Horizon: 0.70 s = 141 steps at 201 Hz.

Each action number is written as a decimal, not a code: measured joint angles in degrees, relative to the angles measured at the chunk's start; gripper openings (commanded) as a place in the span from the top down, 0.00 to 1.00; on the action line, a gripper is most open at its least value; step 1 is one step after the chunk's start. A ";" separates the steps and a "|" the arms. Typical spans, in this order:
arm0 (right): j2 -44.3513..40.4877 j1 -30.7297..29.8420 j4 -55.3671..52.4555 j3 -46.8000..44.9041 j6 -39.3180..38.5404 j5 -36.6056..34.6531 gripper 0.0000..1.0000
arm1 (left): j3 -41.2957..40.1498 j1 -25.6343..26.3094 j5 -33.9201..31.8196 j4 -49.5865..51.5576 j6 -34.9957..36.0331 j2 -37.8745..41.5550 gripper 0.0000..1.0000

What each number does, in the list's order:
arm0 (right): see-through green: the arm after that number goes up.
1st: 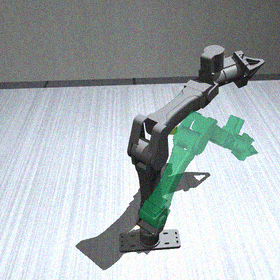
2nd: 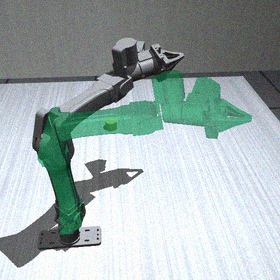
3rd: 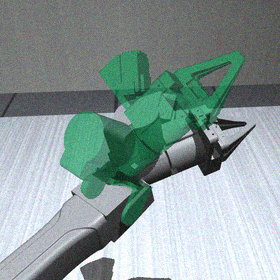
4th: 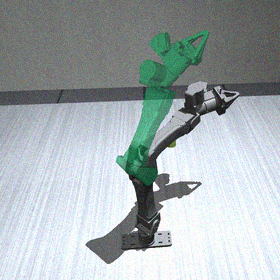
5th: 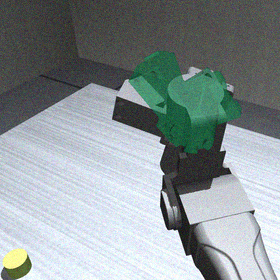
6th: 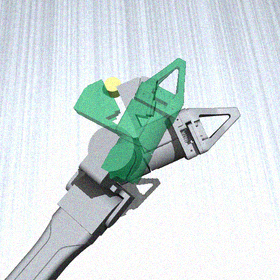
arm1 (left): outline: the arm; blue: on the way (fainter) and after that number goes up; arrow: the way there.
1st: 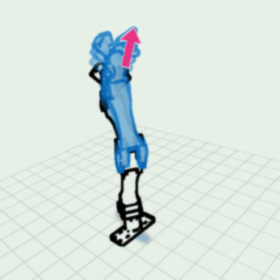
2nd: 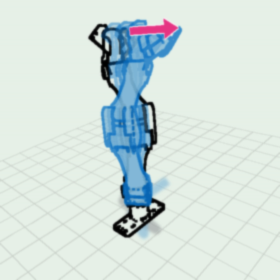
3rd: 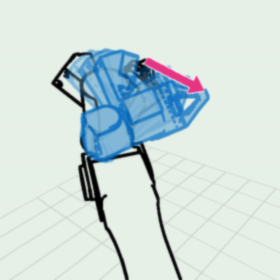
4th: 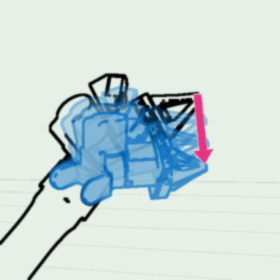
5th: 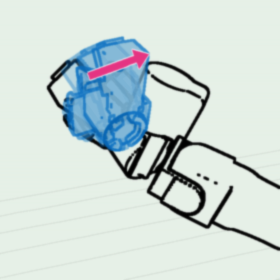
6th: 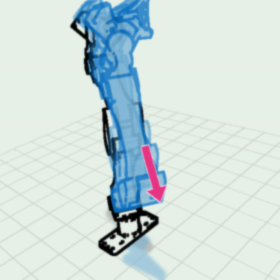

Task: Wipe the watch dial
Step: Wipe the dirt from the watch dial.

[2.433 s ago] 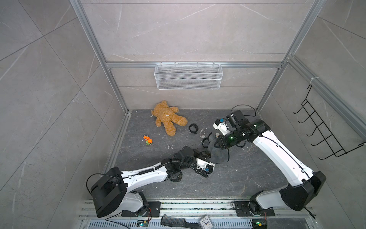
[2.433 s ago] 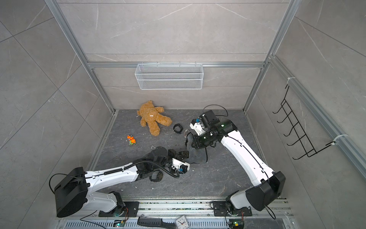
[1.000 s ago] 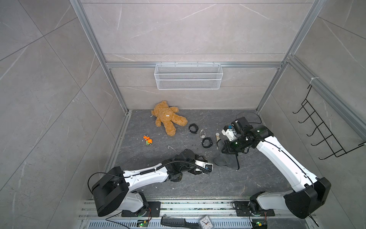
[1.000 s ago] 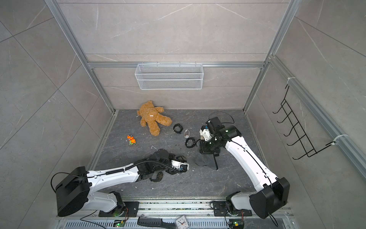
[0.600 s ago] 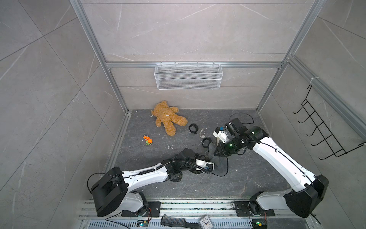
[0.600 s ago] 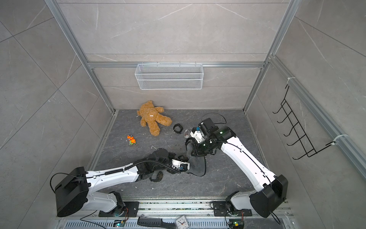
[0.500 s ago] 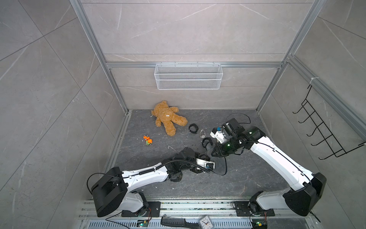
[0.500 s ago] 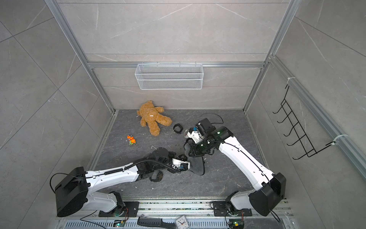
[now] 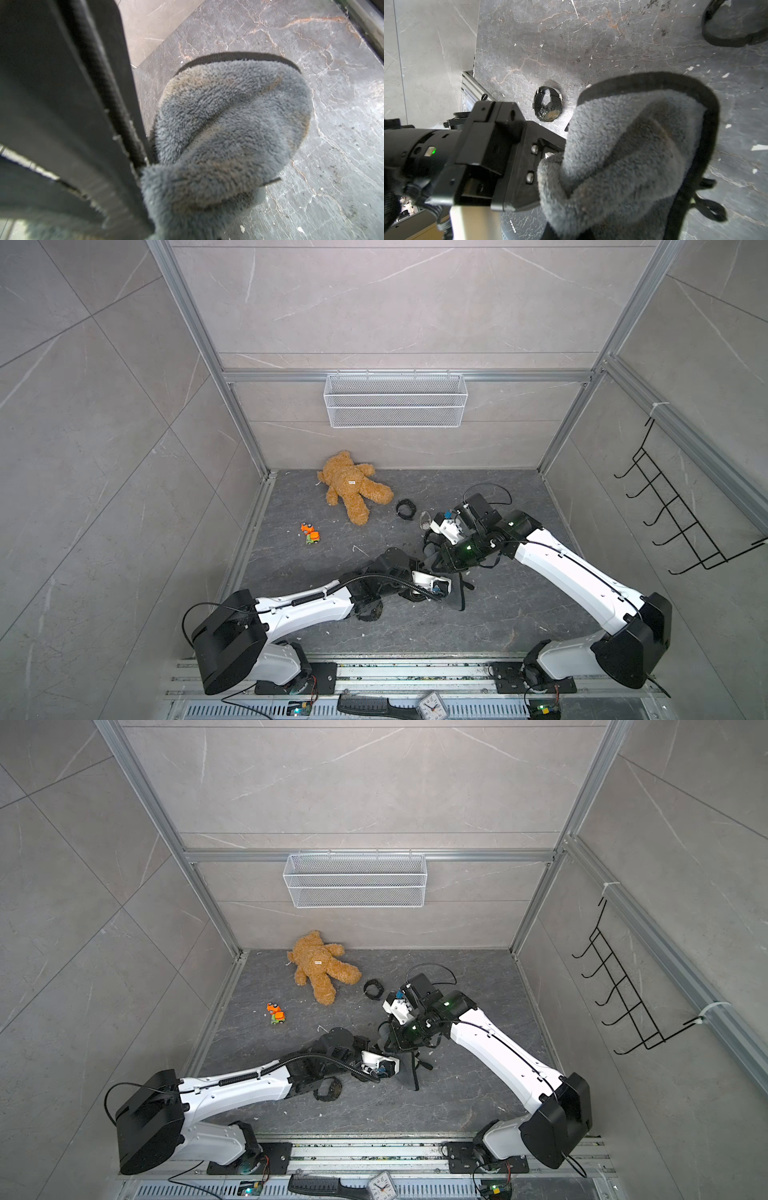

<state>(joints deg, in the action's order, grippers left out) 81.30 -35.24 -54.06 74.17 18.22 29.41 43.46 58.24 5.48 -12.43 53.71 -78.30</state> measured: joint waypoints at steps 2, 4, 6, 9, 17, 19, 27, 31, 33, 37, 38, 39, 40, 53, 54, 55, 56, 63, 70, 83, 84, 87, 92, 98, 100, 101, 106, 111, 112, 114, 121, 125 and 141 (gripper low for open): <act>-0.02 0.02 0.20 -0.17 0.09 0.07 1.00 | 0.00 0.00 -0.09 0.13 0.15 0.00 1.00; -0.02 0.02 0.52 -0.46 0.07 0.17 1.00 | 0.00 0.00 -0.22 0.31 0.17 0.00 1.00; -0.02 0.02 0.79 -0.70 0.09 0.28 1.00 | 0.00 0.00 -0.37 0.52 0.35 0.00 1.00; -0.02 0.07 1.20 -1.11 0.24 0.46 1.00 | 0.00 0.00 -0.48 0.72 0.37 0.00 1.00; 0.00 0.11 2.10 -1.99 0.28 0.79 1.00 | 0.00 0.02 -0.79 1.31 0.90 0.00 1.00; -0.02 0.13 2.32 -2.21 0.28 0.90 1.00 | 0.00 0.02 -0.87 1.42 1.01 0.00 1.00; 0.00 0.13 2.99 -2.84 0.33 1.14 1.00 | 0.00 0.02 -1.03 1.97 1.38 0.00 1.00; 0.02 0.13 3.39 -3.15 0.42 1.29 1.00 | 0.00 0.02 -1.14 2.19 1.53 0.00 1.00; 0.02 0.13 3.45 -3.23 0.46 1.31 1.00 | 0.00 0.02 -1.18 2.25 1.62 0.00 1.00; 0.02 0.17 3.78 -3.48 0.46 1.46 1.00 | 0.00 0.02 -1.31 2.40 1.79 0.00 1.00; 0.02 0.17 3.87 -3.52 0.46 1.51 1.00 | 0.00 0.02 -1.33 2.43 1.84 0.00 1.00; 0.02 0.17 3.89 -3.56 0.46 1.53 1.00 | 0.00 0.02 -1.36 2.45 1.86 0.00 1.00; 0.02 0.17 3.98 -3.61 0.48 1.55 1.00 | 0.00 0.02 -1.42 2.51 1.86 0.00 1.00; 0.11 0.24 4.59 -3.91 0.48 1.79 1.00 | 0.00 0.02 -1.95 2.67 2.34 0.00 1.00; 0.11 0.26 4.66 -3.91 0.46 1.81 1.00 | 0.00 0.02 -1.97 2.67 2.36 0.00 1.00; 0.11 0.28 4.68 -3.91 0.46 1.84 1.00 | 0.00 0.02 -2.03 2.67 2.45 0.00 1.00; 0.13 0.28 4.70 -3.93 0.46 1.84 1.00 | 0.00 0.02 -2.05 2.67 2.49 0.00 1.00; 0.22 0.33 4.90 -3.96 0.46 1.97 1.00 | 0.00 0.02 -2.32 2.64 2.69 0.02 1.00; 0.33 0.39 5.07 -3.96 0.46 2.14 1.00 | 0.00 0.02 -2.56 2.64 2.93 0.04 1.00; 0.44 0.48 5.18 -3.96 0.46 2.34 1.00 | -0.02 0.02 -2.89 2.62 3.50 0.07 1.00; 0.44 0.48 5.18 -3.96 0.46 2.34 1.00 | -0.02 0.02 -2.91 2.62 3.54 0.07 1.00; 0.46 0.50 5.18 -3.96 0.46 2.38 1.00 | -0.02 0.02 -2.97 2.62 3.63 0.07 1.00; 0.48 0.50 5.25 -3.96 0.46 2.38 1.00 | -0.02 0.02 -3.06 2.62 3.82 0.07 1.00; 0.48 0.50 5.38 -4.00 0.46 2.38 1.00 | -0.02 0.02 -3.23 2.60 4.02 0.09 1.00; 0.48 0.50 5.42 -4.02 0.46 2.38 1.00 | -0.02 0.02 -3.34 2.62 4.09 0.09 1.00; 0.48 0.50 5.44 -4.04 0.46 2.38 1.00 | -0.02 0.02 -3.37 2.62 4.15 0.11 1.00; 0.48 0.50 5.60 -4.11 0.44 2.40 1.00 | -0.02 0.02 -3.52 2.62 4.28 0.13 1.00; 0.48 0.50 5.73 -4.17 0.44 2.47 1.00 | -0.02 0.02 -3.67 2.64 4.48 0.15 1.00; 0.48 0.50 5.77 -4.20 0.44 2.47 1.00 | -0.02 0.02 -3.69 2.64 4.50 0.15 1.00; 0.48 0.50 5.81 -4.22 0.44 2.49 1.00 | -0.02 0.02 -3.76 2.64 4.52 0.17 1.00; 0.48 0.50 5.99 -4.31 0.44 2.54 1.00 | -0.02 0.02 -3.91 2.67 4.70 0.17 1.00; 0.48 0.50 6.10 -4.39 0.44 2.56 1.00 | -0.02 0.02 -3.93 2.67 4.81 0.17 1.00; 0.46 0.50 6.51 -4.87 0.44 2.62 1.00 | -0.09 0.02 -4.11 2.89 4.92 0.20 1.00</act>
<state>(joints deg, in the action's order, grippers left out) 81.76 -34.74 -47.55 69.30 18.65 32.03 43.38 58.26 1.37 -9.54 58.63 -78.11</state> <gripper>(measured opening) 0.066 0.044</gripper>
